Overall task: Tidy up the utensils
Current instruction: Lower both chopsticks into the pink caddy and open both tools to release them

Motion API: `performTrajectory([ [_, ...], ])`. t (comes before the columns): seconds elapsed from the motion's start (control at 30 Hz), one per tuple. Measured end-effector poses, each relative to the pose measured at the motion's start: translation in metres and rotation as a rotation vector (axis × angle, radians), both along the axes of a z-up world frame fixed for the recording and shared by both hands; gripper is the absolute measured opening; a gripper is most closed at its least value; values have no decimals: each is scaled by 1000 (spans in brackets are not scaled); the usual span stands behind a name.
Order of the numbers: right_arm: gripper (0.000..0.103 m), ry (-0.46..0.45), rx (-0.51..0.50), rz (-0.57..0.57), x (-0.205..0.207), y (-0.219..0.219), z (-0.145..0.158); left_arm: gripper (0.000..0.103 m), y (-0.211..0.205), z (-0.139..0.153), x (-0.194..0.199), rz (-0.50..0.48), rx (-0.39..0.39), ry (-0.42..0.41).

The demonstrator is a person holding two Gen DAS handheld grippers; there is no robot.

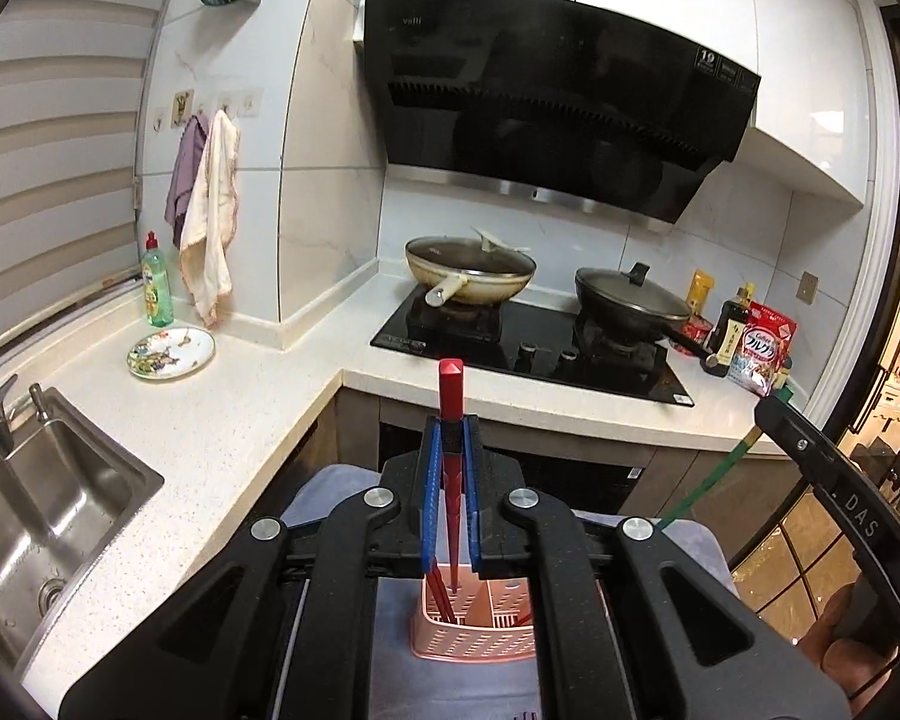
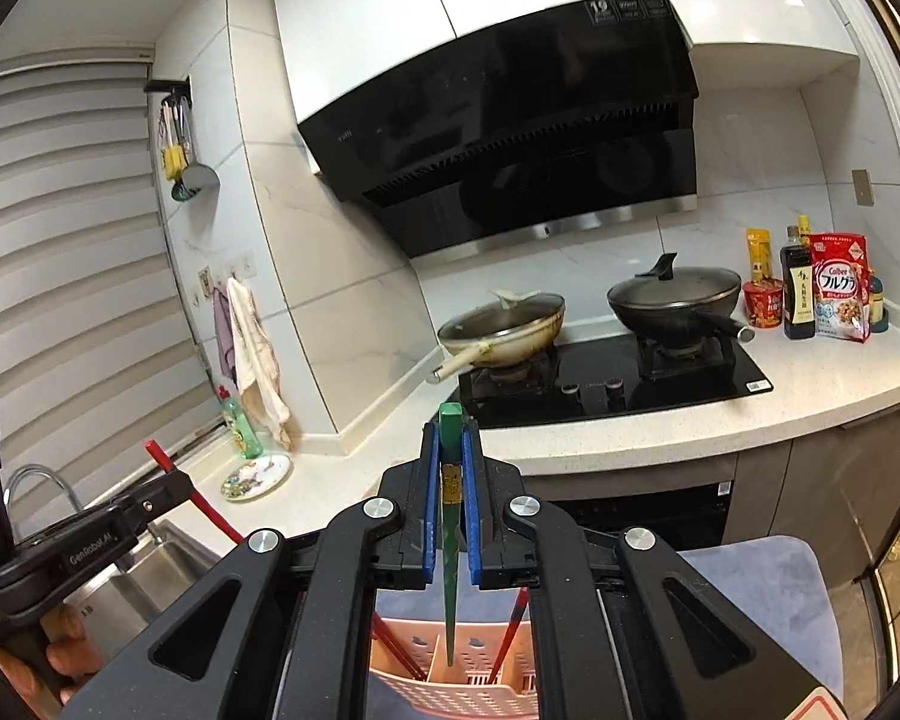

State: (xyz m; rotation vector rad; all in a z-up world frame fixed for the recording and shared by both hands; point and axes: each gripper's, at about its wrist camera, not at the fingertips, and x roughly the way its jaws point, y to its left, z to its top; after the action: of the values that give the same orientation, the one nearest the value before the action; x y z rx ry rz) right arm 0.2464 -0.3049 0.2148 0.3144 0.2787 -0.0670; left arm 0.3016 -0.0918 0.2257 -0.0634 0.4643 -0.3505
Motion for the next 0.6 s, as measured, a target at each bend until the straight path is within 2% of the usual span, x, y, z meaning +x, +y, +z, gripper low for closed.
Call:
performTrajectory([
  [0.17, 7, 68, -10, 2, 20, 3, -31, 7, -5, -29, 14, 4, 26, 48],
  [0.4, 7, 153, -17, 17, 38, 8, -68, 7, -7, -55, 23, 2, 44, 94],
  [0.6, 10, 191, -39, 32, 44, 14, -79, 8, -10, -65, 25, 5, 53, 112],
])
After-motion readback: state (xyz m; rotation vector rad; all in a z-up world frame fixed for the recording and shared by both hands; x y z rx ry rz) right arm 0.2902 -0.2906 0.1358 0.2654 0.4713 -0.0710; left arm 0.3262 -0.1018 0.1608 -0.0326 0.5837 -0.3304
